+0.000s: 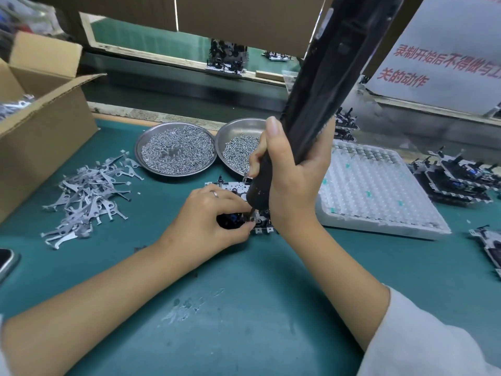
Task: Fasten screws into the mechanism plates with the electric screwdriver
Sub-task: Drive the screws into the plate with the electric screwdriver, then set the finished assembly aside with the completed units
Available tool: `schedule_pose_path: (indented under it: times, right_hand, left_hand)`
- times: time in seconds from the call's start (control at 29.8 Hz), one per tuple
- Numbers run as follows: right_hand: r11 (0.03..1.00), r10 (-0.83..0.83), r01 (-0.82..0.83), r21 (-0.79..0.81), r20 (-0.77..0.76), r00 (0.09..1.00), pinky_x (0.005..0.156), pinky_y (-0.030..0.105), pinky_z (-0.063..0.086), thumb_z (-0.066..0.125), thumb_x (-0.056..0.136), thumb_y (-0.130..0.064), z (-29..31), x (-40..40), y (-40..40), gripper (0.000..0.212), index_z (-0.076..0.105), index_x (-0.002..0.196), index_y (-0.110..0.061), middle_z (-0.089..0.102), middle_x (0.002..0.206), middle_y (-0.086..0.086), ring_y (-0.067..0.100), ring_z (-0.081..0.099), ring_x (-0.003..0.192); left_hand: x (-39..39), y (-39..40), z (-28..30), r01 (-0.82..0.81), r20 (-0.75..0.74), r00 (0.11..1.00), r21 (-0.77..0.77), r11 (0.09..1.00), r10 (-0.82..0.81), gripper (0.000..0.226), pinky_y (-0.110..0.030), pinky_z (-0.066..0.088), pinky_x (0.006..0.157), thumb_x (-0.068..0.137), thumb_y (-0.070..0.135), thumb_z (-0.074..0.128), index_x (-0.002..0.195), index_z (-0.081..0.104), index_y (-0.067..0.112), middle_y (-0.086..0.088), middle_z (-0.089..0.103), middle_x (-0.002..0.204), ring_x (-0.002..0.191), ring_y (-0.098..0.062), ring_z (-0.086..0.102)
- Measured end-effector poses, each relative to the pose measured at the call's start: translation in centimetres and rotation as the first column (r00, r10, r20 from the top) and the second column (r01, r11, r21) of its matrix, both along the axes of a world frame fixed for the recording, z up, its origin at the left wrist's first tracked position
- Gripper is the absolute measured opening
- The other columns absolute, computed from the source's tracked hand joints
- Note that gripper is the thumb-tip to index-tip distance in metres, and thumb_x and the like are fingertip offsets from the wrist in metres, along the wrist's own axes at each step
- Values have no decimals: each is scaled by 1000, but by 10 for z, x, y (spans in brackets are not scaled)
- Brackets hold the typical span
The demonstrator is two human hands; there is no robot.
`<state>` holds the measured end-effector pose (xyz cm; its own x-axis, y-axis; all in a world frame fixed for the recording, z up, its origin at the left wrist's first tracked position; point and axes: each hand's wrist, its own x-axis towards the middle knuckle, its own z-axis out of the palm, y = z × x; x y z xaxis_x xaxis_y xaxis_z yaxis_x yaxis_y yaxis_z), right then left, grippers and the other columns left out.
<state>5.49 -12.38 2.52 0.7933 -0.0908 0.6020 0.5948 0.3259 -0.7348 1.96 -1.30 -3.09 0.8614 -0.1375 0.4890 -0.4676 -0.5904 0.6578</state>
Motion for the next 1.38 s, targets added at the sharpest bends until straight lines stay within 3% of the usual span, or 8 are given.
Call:
schedule_pose_path:
  times: [0.17,0.5,0.67,0.77,0.84,0.94,1.01,1.38]
  right_hand:
    - [999,-29,27,28,43,999,41,27,39,58,88,-14,9,5,-12,20,39,94,-13,48,57,2,21,45,37]
    - [997,-1,-4,-80,-71,997,42,26,40,60,89,-15,-3,11,-14,25,38,101,-14,50,61,2,19,48,41]
    - [980,-198,193,-58,-108,974,78,27,48,59,82,-35,-11,4,-25,48,40,125,-22,56,88,-11,9,55,84]
    - [868,-485,474,-149,-50,873,78,13,38,55,87,-21,-28,-12,-31,20,47,104,-27,49,86,-10,-2,48,80]
    - [785,-368,351,-511,72,927,83,19,40,58,87,-17,-43,-27,-28,21,56,108,-21,56,97,0,7,53,90]
    - [92,-47,284,-954,281,959,100,45,34,52,92,-44,-63,-38,-18,42,56,130,-24,51,132,8,30,46,120]
    - [-127,8,283,-951,284,959,102,48,30,43,94,-53,-61,-44,-13,46,56,130,-29,47,139,6,34,38,128]
    - [-115,27,395,-912,394,919,81,35,51,54,85,-41,-48,-124,-102,19,70,92,-32,65,106,1,24,61,107]
  left_hand:
    - [-1,0,1,8,2,1000,-9,1000,-8,22,-37,50,81,67,8,84,86,78,14,5,72,82,79,-20,62]
    - [0,1,0,14,18,1000,33,999,-14,20,-45,49,82,69,20,79,88,78,16,4,73,84,80,-20,63]
    - [-1,6,4,-15,-68,998,-145,989,5,36,-16,45,84,74,35,74,107,72,19,9,70,90,84,-1,62]
    - [3,11,7,-162,-107,985,-336,928,134,29,-4,39,81,86,42,61,110,67,26,14,68,98,90,8,59]
    - [6,15,7,-220,-109,975,-413,884,192,24,-5,40,80,91,35,52,108,66,24,13,68,94,86,10,59]
    - [7,18,4,-237,-98,972,-418,877,215,20,-8,41,80,97,23,47,107,65,23,14,66,92,82,12,57]
    - [5,20,1,-234,-91,972,-407,883,216,21,-7,41,79,99,22,46,108,65,23,15,65,93,83,12,57]
    - [8,25,-4,-186,-56,982,-405,895,179,23,-10,41,72,91,39,42,102,61,40,14,65,92,79,4,56]
